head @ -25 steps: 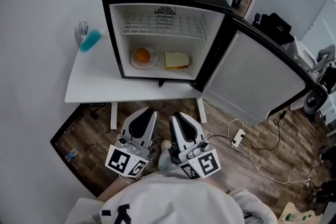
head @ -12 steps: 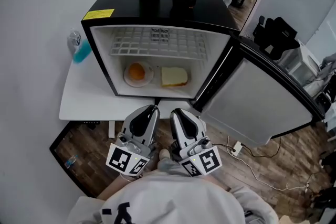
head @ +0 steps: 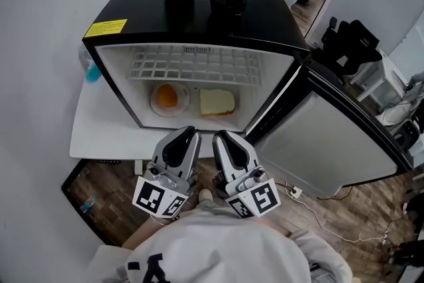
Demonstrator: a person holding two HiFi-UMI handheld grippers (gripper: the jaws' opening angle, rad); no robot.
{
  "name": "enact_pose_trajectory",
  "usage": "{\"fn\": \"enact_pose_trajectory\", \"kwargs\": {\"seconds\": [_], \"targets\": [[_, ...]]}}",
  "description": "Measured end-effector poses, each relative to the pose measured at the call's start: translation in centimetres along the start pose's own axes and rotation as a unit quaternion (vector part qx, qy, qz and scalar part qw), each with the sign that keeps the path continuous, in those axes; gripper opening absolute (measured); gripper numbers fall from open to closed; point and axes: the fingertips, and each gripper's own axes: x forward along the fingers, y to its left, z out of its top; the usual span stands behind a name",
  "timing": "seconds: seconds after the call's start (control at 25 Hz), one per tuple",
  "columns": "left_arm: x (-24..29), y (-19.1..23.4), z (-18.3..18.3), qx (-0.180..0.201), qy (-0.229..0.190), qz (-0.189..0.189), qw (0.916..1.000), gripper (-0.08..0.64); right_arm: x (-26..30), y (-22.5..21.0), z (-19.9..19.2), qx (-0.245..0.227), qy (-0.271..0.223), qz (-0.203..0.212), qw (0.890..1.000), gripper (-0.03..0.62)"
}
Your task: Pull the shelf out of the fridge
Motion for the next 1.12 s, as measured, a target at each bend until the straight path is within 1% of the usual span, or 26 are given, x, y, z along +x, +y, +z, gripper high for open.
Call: {"fn": "enact_pose_trajectory", "kwargs": {"seconds": [0.12,0.32,0.48,0.6,0.76,0.84,1.0,1.12], "targets": [[0.7,0.6,-0.3,0.004,0.0,0.004,1.0,0.043,0.9,-0.7,-0.2,-0.001,0.002,0.006,1.0,0.057],[1.4,2.2,-0.6,0.004,0.007,0.023,0.9997,0.043,2.1,-1.3,-0.3,-0.003,0.009,0.012,1.0,0.057],[1.9,3.3,-0.7,0.006,0.028,0.015,0.9995,0.043,3.2,-1.3,-0.6,-0.008,0.009,0.012,1.0,0.057],[2.7,4.3,-0.7,0.015,0.033,0.007,0.9993,0.043,4.2,-1.5,-0.5,-0.033,0.01,0.008,0.999,0.057],[3.1,5.6,-1.1,-0.005,0.058,0.002,0.9983,0.044,5.0,-2.1,-1.0,-0.026,0.021,-0.021,0.999,0.057],[3.3,6.0,-1.3,-0.007,0.065,0.002,0.9979,0.044,5.4,-2.5,-1.4,-0.026,0.029,-0.032,0.999,0.057],[3.7,6.8,-2.2,-0.019,0.083,-0.001,0.9964,0.048,6.5,-3.0,-2.5,-0.022,0.047,-0.036,0.998,0.057],[3.9,7.5,-3.0,-0.043,0.093,-0.006,0.9948,0.057,7.1,-3.4,-3.3,-0.007,0.052,-0.046,0.998,0.06]]}}
